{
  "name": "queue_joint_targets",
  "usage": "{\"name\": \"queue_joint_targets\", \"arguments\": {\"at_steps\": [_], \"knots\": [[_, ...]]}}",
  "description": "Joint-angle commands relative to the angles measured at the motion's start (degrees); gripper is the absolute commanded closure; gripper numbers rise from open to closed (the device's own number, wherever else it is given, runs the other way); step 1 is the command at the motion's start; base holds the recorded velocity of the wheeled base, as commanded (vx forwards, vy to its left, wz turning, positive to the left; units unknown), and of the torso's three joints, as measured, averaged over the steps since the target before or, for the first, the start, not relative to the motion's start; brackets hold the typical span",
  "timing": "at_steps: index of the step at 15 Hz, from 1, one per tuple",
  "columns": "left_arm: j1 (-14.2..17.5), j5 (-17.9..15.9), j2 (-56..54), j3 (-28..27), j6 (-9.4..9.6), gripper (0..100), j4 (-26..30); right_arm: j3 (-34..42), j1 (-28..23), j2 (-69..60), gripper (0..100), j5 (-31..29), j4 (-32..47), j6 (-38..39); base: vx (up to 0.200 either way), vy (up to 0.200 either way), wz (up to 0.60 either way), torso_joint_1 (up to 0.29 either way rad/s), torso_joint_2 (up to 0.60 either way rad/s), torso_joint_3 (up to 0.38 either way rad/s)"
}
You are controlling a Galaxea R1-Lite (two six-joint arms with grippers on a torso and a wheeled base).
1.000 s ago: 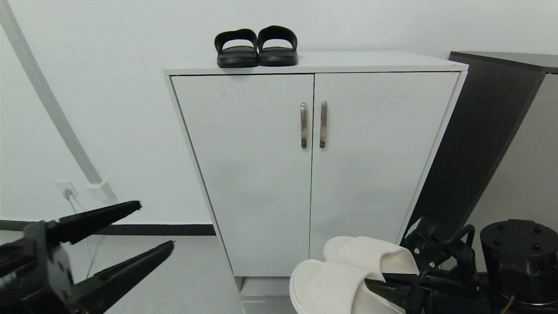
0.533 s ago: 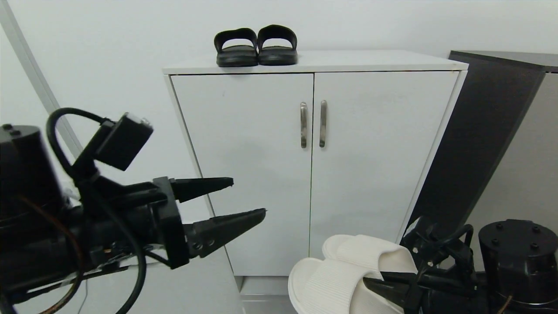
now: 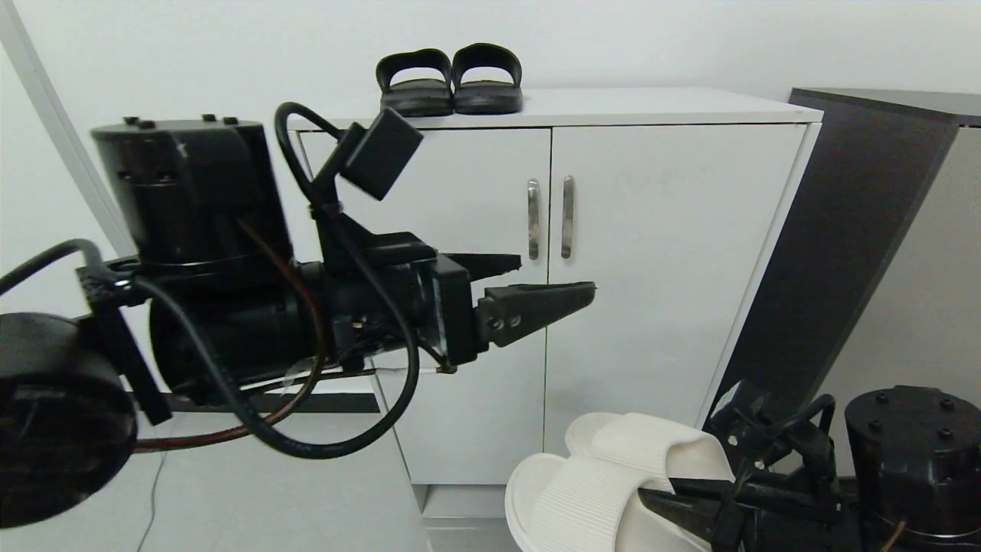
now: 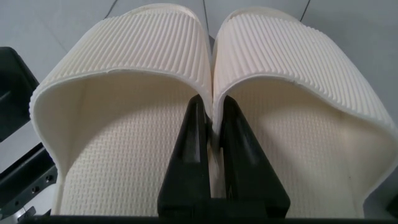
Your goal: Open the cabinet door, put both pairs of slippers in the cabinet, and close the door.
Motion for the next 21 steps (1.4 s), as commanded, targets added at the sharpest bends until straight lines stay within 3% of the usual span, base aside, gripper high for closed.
{"name": "queue_joint_targets", "arguments": {"at_steps": [1,2,4,6,7,11,12,13,19,21], "knots": [[-0.6,-0.6,5.6,-4.9,-0.06,0,0.3,0.0,0.0,0.2,100,0.0,0.0,0.0,0.000,0.000,0.00,0.000,0.00,0.000],[-0.6,-0.6,5.6,-4.9,-0.06,0,0.3,0.0,0.0,0.2,100,0.0,0.0,0.0,0.000,0.000,0.00,0.000,0.00,0.000],[-0.2,-7.6,8.8,-9.6,-0.67,0,0.4,0.4,0.0,0.3,100,0.0,0.0,0.1,0.000,0.000,0.00,0.000,0.00,0.000],[0.2,-11.9,9.6,-11.8,-4.45,0,0.6,0.4,0.0,0.6,100,0.0,-0.3,0.1,0.000,0.000,0.00,0.000,0.00,0.000],[0.3,-13.8,11.2,-14.6,-8.67,0,0.6,0.6,0.0,0.8,100,0.0,-1.1,0.0,0.000,0.000,0.00,0.000,0.00,0.000],[0.4,-10.3,17.5,-22.6,-9.29,0,2.5,0.9,-0.1,1.0,100,0.0,-1.3,0.0,0.000,0.000,0.00,0.000,0.00,0.000],[0.4,-7.5,19.0,-24.2,-9.29,0,3.7,0.9,-0.1,1.0,100,0.0,-1.3,0.0,0.000,0.000,0.00,0.000,0.00,0.000],[0.4,-5.6,19.8,-24.7,-9.20,0,3.6,0.8,-0.2,1.0,100,0.0,-1.3,0.0,0.000,0.000,0.00,0.000,0.00,0.000],[3.7,-4.6,20.6,-24.6,-9.29,0,3.8,0.8,-0.3,1.1,100,0.0,-1.3,0.0,0.000,0.000,0.00,0.000,0.00,0.000],[3.9,-2.2,21.5,-26.5,-9.29,0,3.7,0.9,-0.2,1.5,100,0.0,-1.3,0.0,0.000,0.000,0.00,0.000,0.00,0.000]]}}
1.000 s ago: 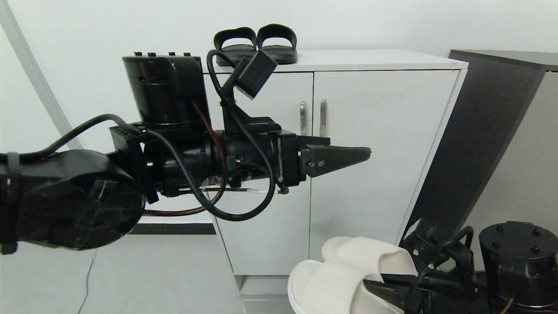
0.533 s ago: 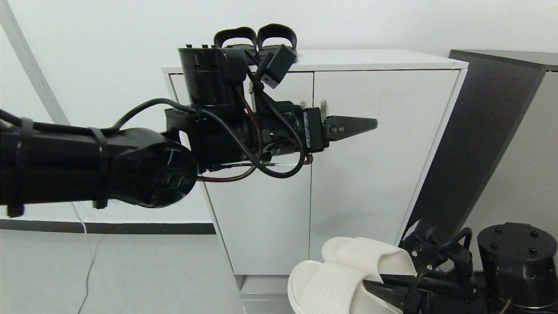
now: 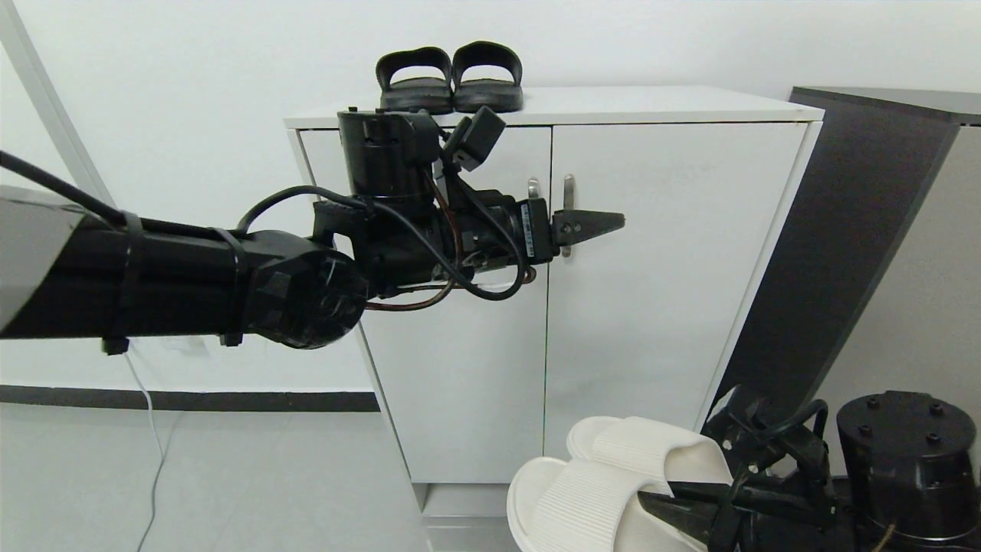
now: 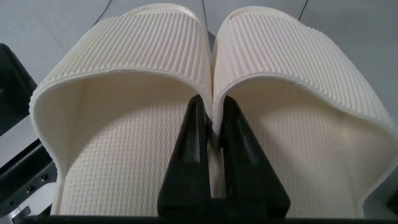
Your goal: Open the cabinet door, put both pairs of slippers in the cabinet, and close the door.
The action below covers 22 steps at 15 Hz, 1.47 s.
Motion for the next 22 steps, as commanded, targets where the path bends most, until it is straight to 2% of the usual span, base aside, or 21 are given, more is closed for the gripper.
{"name": "queue_joint_targets", "arguments": {"at_steps": [1,4,6,15,17,19,20,22], "knots": [[0.2,1.3,1.1,-2.3,0.08,0,0.1,0.1,0.0,0.5,100,0.0,0.0,0.0,0.000,0.000,0.00,0.000,0.00,0.000],[0.9,2.0,3.0,-5.9,0.08,0,2.1,0.1,0.0,0.6,100,0.1,-0.6,0.1,0.000,0.000,0.00,0.000,0.00,0.000],[0.9,4.6,4.7,-8.2,0.08,0,2.8,0.1,0.0,0.7,100,0.1,-0.8,0.1,0.000,0.000,0.00,0.000,0.00,0.000],[1.0,4.9,10.4,-15.6,0.17,0,7.1,0.4,0.2,1.3,100,0.2,-0.8,0.0,0.000,0.000,0.00,0.000,0.00,0.000],[0.9,7.4,12.1,-17.8,0.17,0,7.2,0.5,0.2,1.5,100,0.1,-0.8,0.0,0.000,0.000,0.00,0.000,0.00,0.000],[0.9,7.6,12.4,-18.1,0.17,0,7.2,0.5,0.2,2.1,100,0.0,-0.8,-0.1,0.000,0.000,0.00,0.000,0.00,0.000],[0.8,7.6,12.2,-18.0,0.17,100,7.2,0.5,0.2,2.2,100,0.1,-0.8,0.0,0.000,0.000,0.00,0.000,0.00,0.000],[0.7,7.6,11.5,-16.8,0.08,100,7.2,0.7,0.2,1.8,100,1.7,-0.8,0.1,0.000,0.000,0.00,0.000,0.00,0.000]]}}
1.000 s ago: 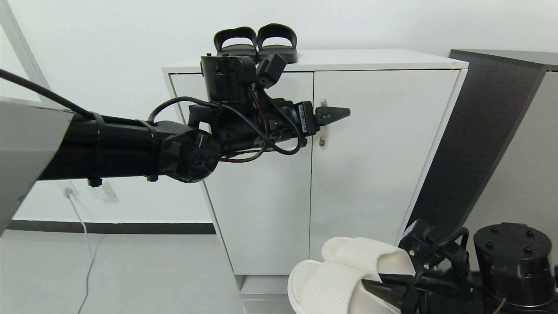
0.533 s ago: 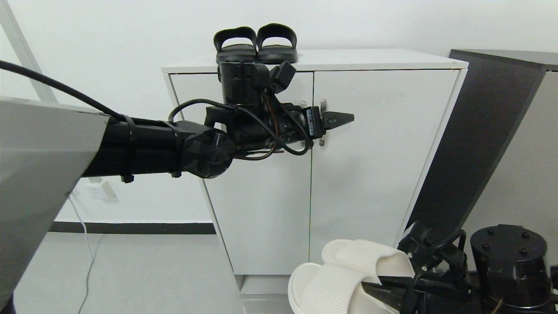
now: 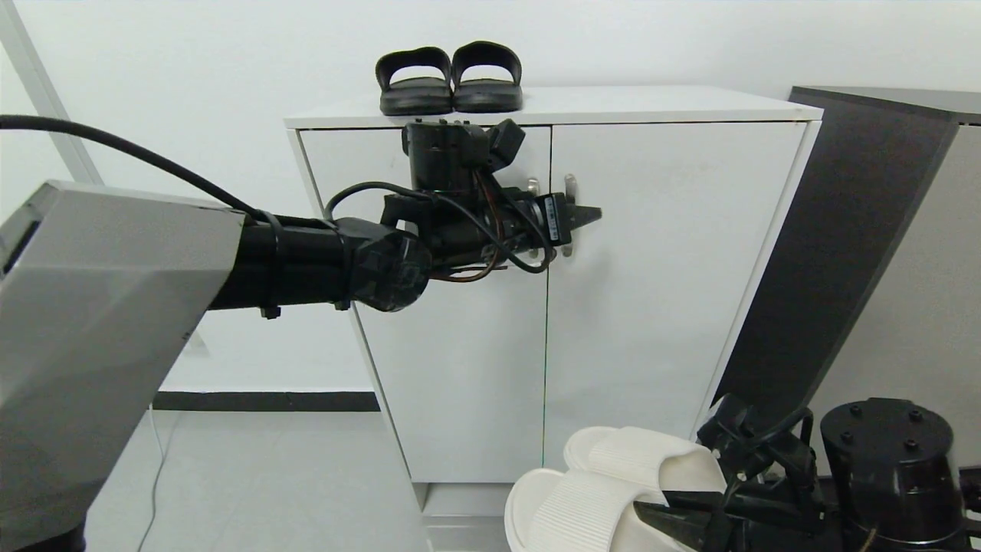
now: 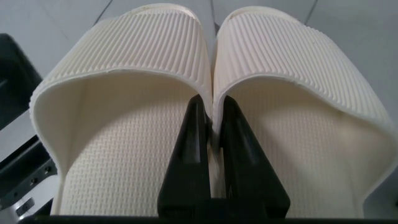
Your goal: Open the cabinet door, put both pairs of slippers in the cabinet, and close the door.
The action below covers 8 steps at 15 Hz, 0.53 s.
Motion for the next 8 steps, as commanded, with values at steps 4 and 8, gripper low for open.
{"name": "queue_joint_targets", "arguments": {"at_steps": [4,8], "knots": [[-0.9,-0.4,-4.6,5.4,-0.01,100,-0.1,2.7,1.3,-0.2,100,2.7,0.0,-1.6,0.000,0.000,0.00,0.000,0.00,0.000],[-2.6,-0.6,-11.3,12.9,-0.01,100,-0.5,4.3,1.6,-1.5,100,5.1,-0.6,-3.7,0.000,0.000,0.00,0.000,0.00,0.000]]}}
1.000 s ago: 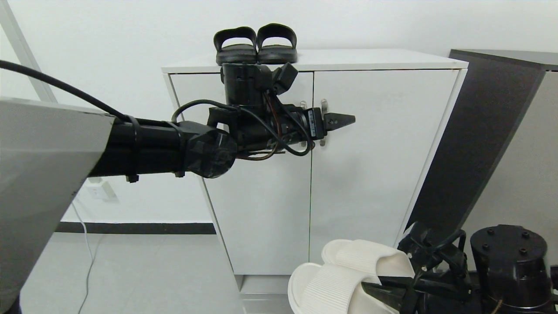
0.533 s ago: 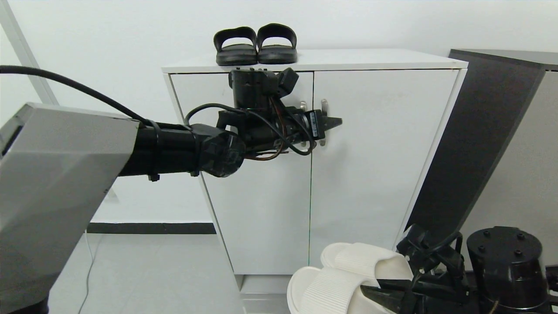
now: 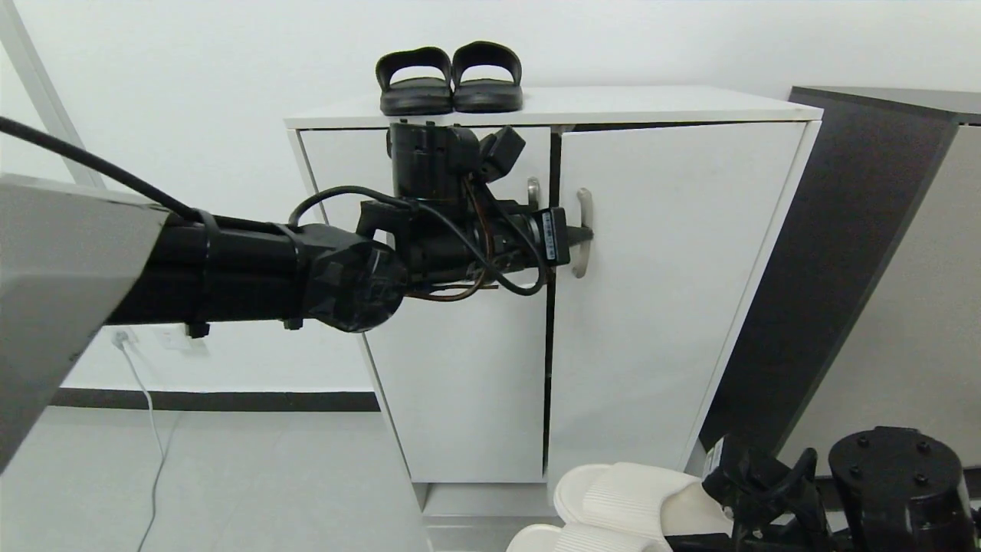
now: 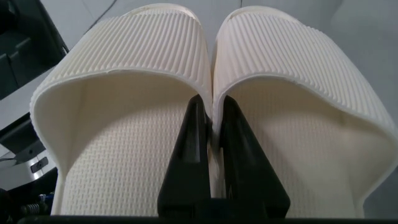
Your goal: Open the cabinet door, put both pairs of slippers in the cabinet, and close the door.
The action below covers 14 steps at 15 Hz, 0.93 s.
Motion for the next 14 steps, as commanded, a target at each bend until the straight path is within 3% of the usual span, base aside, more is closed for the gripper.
{"name": "queue_joint_targets", "arguments": {"at_steps": [1,7,9,12,13,14], "knots": [[-0.9,0.0,-5.7,4.3,0.08,100,-0.2,0.4,0.1,-1.0,100,0.2,-0.1,0.0,0.000,0.000,0.00,0.000,0.00,0.000],[-2.2,0.1,-17.1,16.9,0.17,100,-0.5,0.3,2.6,-1.1,100,0.1,-0.2,0.3,0.000,0.000,0.00,0.000,0.00,0.000],[0.7,0.4,-15.2,16.7,-0.36,100,-2.8,0.4,4.3,-1.1,100,-0.1,-0.2,0.3,0.000,0.000,0.00,0.000,0.00,0.000],[1.4,0.3,-12.5,14.9,-2.38,100,-3.0,0.5,4.7,-1.8,100,-0.1,-0.1,0.3,0.000,0.000,0.00,0.000,0.00,0.000],[1.4,0.4,-10.7,12.9,-2.64,100,-3.0,0.5,4.9,-1.8,100,-0.1,-0.1,0.3,0.000,0.000,0.00,0.000,0.00,0.000],[1.5,0.4,-7.6,9.0,-4.49,100,-3.0,0.5,4.9,-1.6,100,-0.1,-0.1,0.3,0.000,0.000,0.00,0.000,0.00,0.000]]}}
